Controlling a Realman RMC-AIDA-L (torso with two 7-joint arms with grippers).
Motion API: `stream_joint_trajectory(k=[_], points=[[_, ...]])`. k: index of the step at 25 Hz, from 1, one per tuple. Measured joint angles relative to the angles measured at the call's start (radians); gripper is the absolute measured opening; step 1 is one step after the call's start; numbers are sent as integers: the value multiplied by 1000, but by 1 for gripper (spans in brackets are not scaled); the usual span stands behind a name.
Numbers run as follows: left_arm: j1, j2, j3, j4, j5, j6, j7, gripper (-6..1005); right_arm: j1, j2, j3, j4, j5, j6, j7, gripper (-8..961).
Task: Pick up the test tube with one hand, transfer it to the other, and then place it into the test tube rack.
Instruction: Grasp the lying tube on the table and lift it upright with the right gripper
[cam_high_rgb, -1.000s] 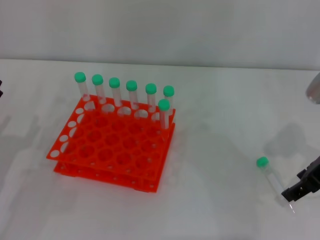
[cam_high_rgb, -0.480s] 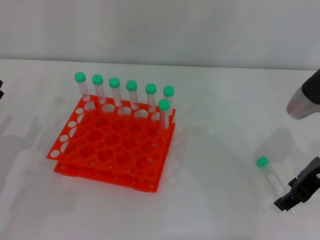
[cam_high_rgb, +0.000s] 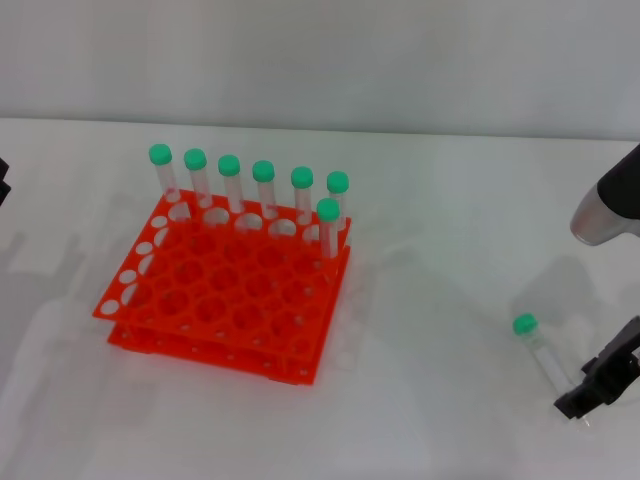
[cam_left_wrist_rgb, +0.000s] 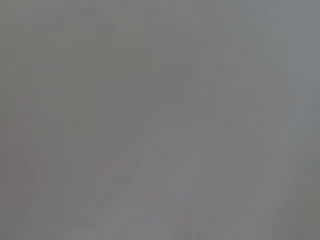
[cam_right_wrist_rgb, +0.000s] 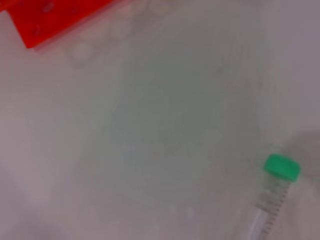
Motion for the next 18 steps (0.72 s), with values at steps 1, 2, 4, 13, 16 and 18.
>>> stream_joint_trajectory(k=[1,2,4,13,16,18], points=[[0,0,0,0,0,0,0,753,0,0,1,3,-9,3,0,615],[-1,0,0,0,0,-1,0,752,1,2,2,8,-27,9,1,614],[-1,0,0,0,0,-2,0,751,1,3,1,11,-33,12,2,613],[-2,-1,0,0,0,-2,0,745,2,1,-23,14,-36,17,2,605],[-3,-1,0,0,0,-2,0,744,2,1,-33,14,-36,24,2,531],[-3,-1,0,0,0,-2,0,742,3,0,-39,14,-37,26,2,386]])
